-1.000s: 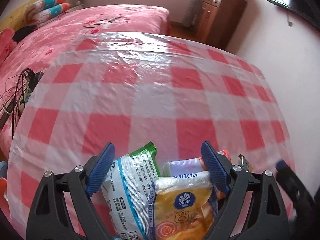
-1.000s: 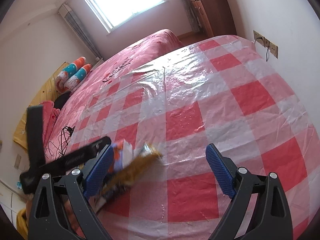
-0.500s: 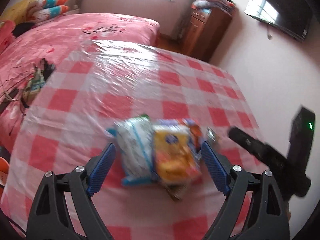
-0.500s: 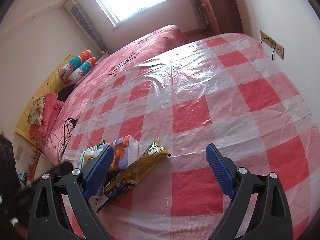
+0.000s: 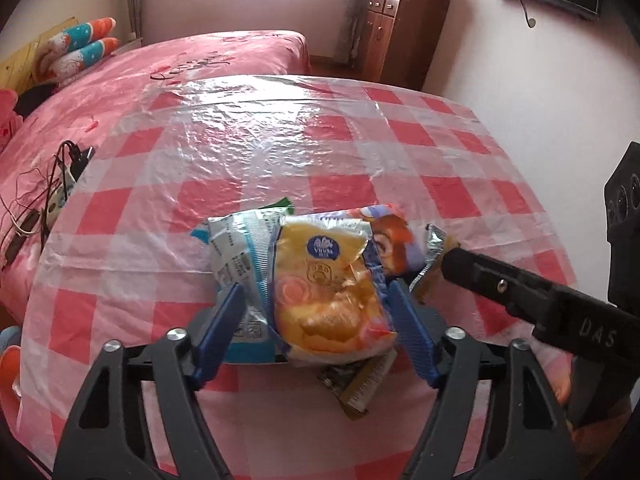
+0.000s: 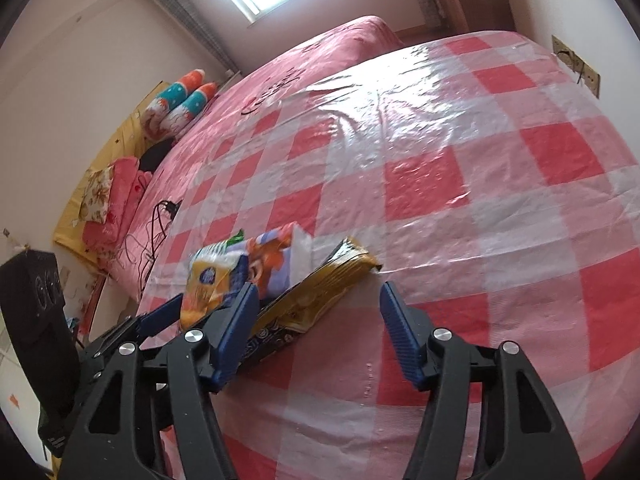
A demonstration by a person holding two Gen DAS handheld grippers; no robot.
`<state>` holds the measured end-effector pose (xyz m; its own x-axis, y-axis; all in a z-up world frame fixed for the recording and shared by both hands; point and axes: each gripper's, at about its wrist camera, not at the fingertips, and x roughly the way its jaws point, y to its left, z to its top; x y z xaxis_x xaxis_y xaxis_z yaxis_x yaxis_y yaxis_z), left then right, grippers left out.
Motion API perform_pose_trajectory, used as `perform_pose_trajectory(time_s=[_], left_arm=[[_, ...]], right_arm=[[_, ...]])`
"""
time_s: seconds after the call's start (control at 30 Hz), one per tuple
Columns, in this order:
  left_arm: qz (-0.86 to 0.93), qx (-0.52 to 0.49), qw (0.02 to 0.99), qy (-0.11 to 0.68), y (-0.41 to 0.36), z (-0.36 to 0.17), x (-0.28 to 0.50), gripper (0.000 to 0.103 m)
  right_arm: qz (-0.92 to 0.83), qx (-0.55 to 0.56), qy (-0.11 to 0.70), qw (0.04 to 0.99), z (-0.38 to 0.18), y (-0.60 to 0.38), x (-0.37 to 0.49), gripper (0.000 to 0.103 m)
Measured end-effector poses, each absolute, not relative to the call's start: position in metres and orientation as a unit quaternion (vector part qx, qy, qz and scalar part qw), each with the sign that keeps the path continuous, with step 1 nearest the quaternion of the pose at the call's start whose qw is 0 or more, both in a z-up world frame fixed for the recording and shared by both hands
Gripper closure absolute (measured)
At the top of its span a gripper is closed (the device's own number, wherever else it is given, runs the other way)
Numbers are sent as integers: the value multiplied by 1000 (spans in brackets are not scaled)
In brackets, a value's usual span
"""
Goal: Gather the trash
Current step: 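Lower the left tool onto the Vinda tissue pack and close on it, then lift the Vinda pack with the left tool while the right tool grasps the gold wrapper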
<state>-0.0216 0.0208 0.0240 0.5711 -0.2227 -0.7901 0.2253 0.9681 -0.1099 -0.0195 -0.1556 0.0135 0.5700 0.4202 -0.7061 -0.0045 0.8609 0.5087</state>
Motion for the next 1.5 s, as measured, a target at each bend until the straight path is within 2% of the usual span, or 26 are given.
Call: perform_pose_trajectory(time_s=[0.1,0.2,0.33,0.37,0.4,0.43,0.5,0.67,0.9,1.2,1.5], left_arm=[[-114,-3,890,442,28,22,-19,48],[-114,-17,892,438,35,21,-18,56],[-123,-37,892,433,43,22,-20,60],[-125,-42,892,432,45,21,-20,61],[-126,-45,892,431,47,22,-21,63],[-129,-49,892,431,49,22,-21,63],[-133,-56,891,430,51,22,-22,65],[-145,-69,889,430,58,24,-27,69],[-161,-99,884,428,74,26,-33,74],[-160,-123,881,427,105,23,-46,76],[-163,-145,876,431,137,13,-60,76]], right_arm=[[126,223,445,858,11,-149,-18,41],[132,224,440,860,10,-145,-17,42],[127,212,433,867,10,-140,-15,42],[123,201,433,870,10,-137,-15,43],[117,192,434,872,11,-136,-14,53],[110,183,433,876,10,-134,-13,58],[110,182,431,877,9,-135,-13,60],[114,159,425,884,11,-129,-11,66],[123,131,423,888,11,-124,-11,67],[120,142,425,886,10,-126,-16,73],[165,113,436,878,13,-121,-30,73]])
